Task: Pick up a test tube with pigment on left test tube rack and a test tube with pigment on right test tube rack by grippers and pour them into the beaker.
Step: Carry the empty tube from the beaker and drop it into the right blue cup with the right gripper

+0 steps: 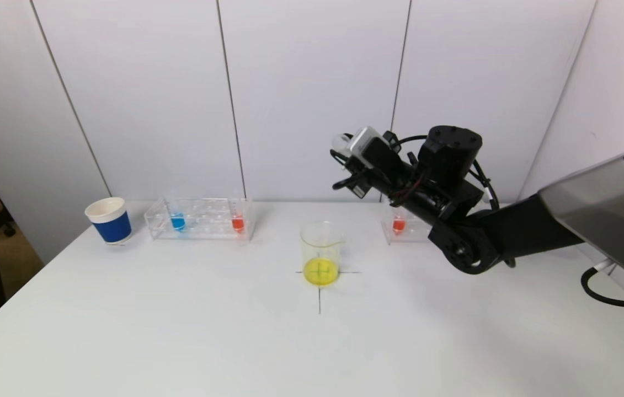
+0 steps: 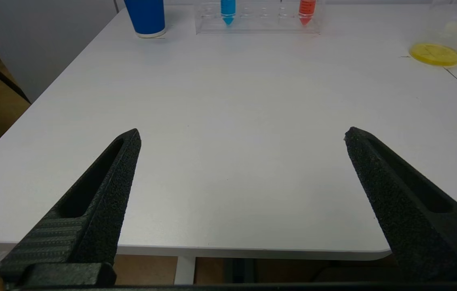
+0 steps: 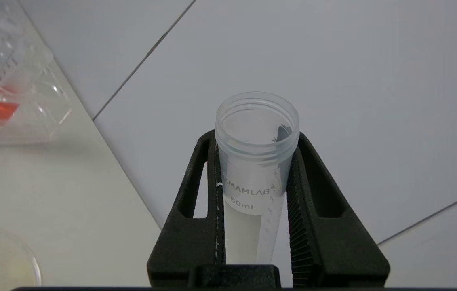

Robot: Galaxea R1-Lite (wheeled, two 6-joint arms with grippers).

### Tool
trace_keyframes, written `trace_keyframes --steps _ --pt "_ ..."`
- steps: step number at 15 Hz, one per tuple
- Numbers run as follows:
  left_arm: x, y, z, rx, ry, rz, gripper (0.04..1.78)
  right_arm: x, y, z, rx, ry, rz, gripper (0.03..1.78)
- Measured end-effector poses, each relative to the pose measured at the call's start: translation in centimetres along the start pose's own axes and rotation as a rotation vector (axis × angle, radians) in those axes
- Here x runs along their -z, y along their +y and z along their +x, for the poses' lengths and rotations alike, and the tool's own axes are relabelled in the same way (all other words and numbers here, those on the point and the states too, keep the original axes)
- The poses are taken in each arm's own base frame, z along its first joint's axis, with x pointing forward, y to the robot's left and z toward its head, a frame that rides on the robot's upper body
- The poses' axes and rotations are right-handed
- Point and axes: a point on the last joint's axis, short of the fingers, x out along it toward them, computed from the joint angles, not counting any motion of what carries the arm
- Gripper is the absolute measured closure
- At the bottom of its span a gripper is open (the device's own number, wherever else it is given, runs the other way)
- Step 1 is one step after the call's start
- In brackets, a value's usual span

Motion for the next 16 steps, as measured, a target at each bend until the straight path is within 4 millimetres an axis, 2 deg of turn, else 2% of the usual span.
trace_keyframes --steps 6,8,12,16 --pt "0.0 0.0 0.0 0.0 0.0 0.0 0.06 -2.3 -1.6 -0.9 0.136 0.116 0.32 1.32" --pt "0.0 0.0 0.0 0.0 0.0 0.0 0.06 -3.4 -2.7 -1.2 0.184 0.169 0.412 1.32" --pt "0.0 0.0 0.0 0.0 0.0 0.0 0.06 -4.9 -6.3 -2.4 0.271 0.25 0.526 1.32" --pt "0.0 0.0 0.0 0.0 0.0 0.0 0.06 -4.4 -10.8 -4.8 0.372 0.333 0.63 1.32"
